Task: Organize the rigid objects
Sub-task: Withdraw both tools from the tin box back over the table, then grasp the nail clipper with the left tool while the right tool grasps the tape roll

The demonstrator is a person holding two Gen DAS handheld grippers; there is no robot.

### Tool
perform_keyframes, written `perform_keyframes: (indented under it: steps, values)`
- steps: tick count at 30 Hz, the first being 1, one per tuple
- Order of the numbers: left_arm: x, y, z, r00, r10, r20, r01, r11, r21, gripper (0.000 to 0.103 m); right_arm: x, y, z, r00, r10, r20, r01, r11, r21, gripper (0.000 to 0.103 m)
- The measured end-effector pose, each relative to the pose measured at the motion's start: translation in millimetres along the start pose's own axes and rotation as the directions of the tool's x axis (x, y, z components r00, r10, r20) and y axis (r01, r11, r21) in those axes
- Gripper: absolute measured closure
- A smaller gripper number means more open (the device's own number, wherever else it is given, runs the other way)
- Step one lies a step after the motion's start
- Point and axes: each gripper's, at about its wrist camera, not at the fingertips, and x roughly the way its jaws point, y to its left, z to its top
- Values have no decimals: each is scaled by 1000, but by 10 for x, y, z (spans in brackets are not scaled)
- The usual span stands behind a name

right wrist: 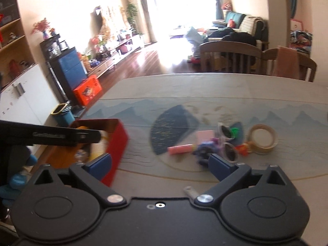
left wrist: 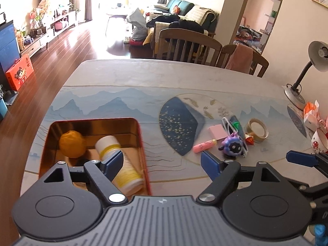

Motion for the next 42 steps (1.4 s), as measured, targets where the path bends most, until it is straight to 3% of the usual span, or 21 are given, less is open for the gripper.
perform_keyframes:
  steps: [9,15,19,26,42]
  values:
    - [101,-407,2,1000,4,6,-4,1000,-11,20,-65,-702,62,995,-99,17,98,994,51,0]
    - [282,-758,-15,998,-21,-64,23,999,30,20,-32,-1104,134,988,-149,34,147,987,68,0]
    - [502,-991,-65,987,-57,-149,66,996,57,20,93,-1319,155,985,-172,10,171,983,64,0]
    - [871,-1218,-168,960,-56,-275,74,996,56,20,375,-1563,212,984,-176,-40,178,983,54,1]
    - [1409,-1547,-429,932,36,-360,19,989,148,20,1215,-1830,346,969,-195,-154,202,979,32,2]
